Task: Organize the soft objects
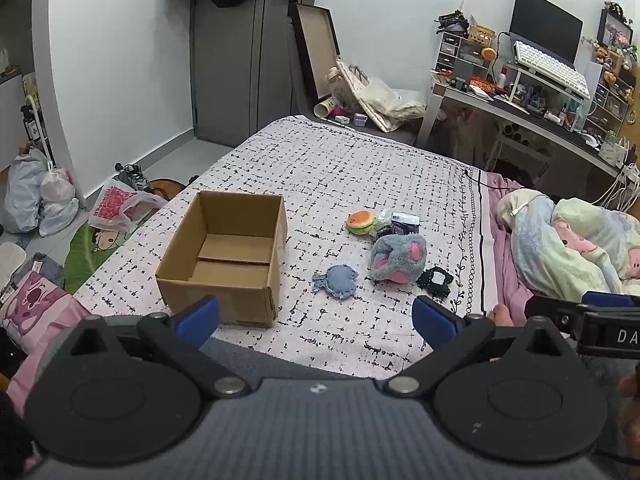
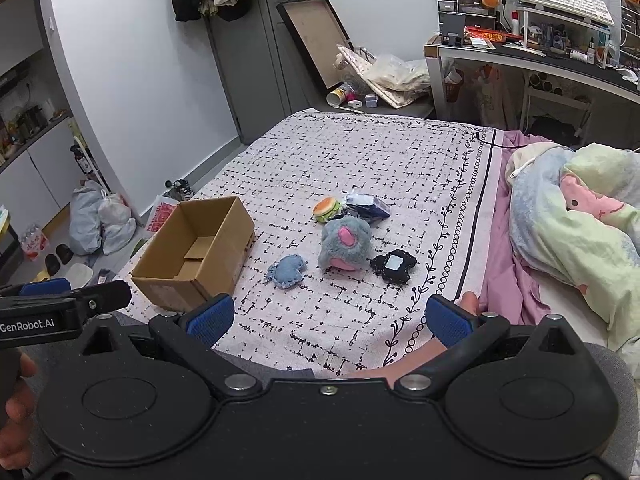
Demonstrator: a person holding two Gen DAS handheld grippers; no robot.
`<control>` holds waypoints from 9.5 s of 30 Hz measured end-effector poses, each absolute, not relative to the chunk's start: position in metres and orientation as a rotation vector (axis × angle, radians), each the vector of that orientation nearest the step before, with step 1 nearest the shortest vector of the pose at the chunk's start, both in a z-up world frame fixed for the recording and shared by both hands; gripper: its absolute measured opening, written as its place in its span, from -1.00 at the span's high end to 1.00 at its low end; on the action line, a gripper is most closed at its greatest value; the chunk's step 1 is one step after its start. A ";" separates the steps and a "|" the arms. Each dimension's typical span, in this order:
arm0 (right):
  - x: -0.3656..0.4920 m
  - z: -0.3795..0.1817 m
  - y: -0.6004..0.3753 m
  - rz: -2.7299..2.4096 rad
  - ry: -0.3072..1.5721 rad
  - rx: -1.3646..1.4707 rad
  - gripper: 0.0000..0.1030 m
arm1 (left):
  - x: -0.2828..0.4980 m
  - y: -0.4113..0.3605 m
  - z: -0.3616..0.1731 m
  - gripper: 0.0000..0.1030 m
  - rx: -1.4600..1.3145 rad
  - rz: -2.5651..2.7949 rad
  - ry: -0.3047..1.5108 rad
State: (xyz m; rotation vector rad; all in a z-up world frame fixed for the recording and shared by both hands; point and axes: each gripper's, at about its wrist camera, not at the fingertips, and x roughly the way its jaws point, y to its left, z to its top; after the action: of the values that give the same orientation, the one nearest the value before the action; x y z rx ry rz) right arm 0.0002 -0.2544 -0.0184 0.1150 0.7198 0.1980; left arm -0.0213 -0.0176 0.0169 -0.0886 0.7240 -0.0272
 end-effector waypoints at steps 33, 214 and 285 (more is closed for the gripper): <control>0.003 -0.023 -0.255 0.191 0.724 0.115 -1.00 | -0.018 -0.013 0.015 -0.97 -0.106 -0.021 0.722; 0.275 -0.150 -0.040 0.570 0.846 0.532 -0.19 | 0.244 0.183 -0.130 0.39 -0.764 0.236 0.871; 0.166 -0.086 -0.336 0.141 0.820 0.556 -1.00 | 0.144 -0.039 -0.021 -0.94 -0.208 0.155 0.854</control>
State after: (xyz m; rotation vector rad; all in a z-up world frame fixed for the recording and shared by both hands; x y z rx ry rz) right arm 0.1658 -0.3361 -0.0862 0.5559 0.8205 0.1406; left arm 0.1444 -0.0387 -0.0209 -0.2083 0.8543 0.1554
